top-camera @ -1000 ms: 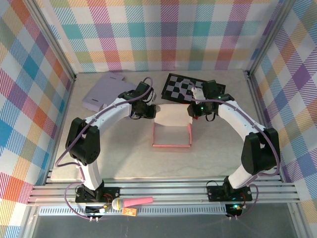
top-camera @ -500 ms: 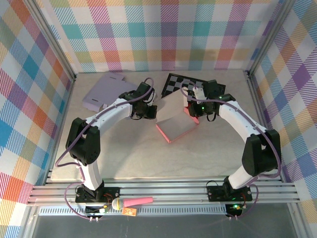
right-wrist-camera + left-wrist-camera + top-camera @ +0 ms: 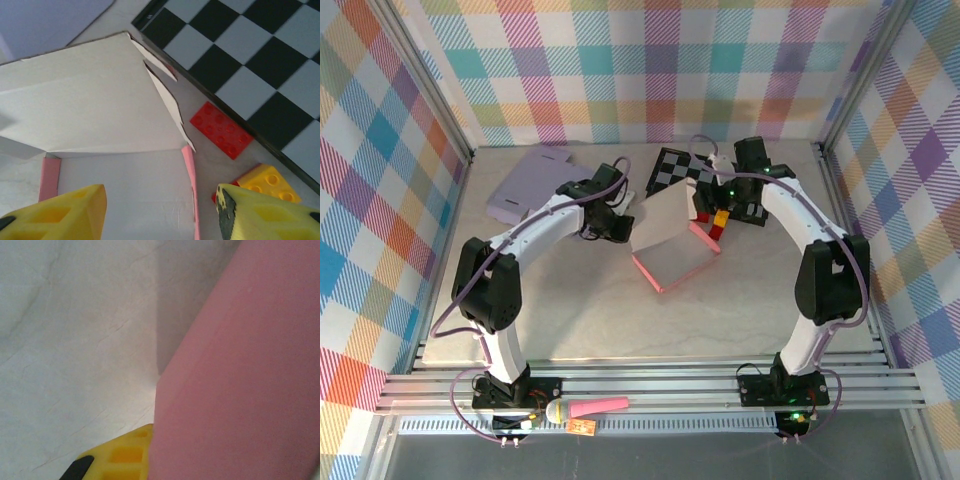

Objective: Fold the paper box

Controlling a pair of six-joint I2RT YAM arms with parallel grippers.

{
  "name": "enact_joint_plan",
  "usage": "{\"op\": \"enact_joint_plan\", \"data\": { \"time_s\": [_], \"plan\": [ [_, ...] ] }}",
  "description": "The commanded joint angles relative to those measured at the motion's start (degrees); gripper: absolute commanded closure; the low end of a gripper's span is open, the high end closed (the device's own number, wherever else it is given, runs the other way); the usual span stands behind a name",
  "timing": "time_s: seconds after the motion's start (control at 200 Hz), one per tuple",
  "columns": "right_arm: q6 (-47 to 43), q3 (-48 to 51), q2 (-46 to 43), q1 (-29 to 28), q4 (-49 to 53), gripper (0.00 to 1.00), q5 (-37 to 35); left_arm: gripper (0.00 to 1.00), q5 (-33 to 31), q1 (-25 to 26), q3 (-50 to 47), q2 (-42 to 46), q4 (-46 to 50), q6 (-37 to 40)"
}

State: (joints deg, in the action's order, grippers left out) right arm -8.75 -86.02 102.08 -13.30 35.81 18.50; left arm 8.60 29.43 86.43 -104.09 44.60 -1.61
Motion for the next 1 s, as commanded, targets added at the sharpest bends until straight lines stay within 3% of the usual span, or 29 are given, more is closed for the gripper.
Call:
{"op": "enact_joint_plan", "data": {
  "time_s": [0.0, 0.355, 0.615, 0.85, 0.995],
  "plan": [
    [-3.3, -1.6, 0.3, -0.3, 2.6, 0.38, 5.3, 0.92, 3.1, -2.4, 1.0, 2.7, 7.3, 7.5],
    [-5.2, -4.8, 2.5, -1.1, 6.4, 0.41, 13.9, 0.92, 2.0, -5.1, 2.2, 2.6, 12.3, 13.7],
    [-4.6, 0.5, -0.9, -2.7, 5.6, 0.43, 11.5, 0.93, 1.6, -5.1, 2.6, 2.0, 12.0, 13.5],
    [-3.1, 4.6, -1.9, -4.0, 4.1, 0.63, 6.8, 0.93, 1.2, -5.1, 3.4, 1.3, 12.0, 12.8],
    [-2.3, 4.0, -1.6, -4.7, 3.5, 0.71, 4.0, 0.93, 1.0, -5.1, 3.3, 1.3, 11.9, 12.5]
  ]
}}
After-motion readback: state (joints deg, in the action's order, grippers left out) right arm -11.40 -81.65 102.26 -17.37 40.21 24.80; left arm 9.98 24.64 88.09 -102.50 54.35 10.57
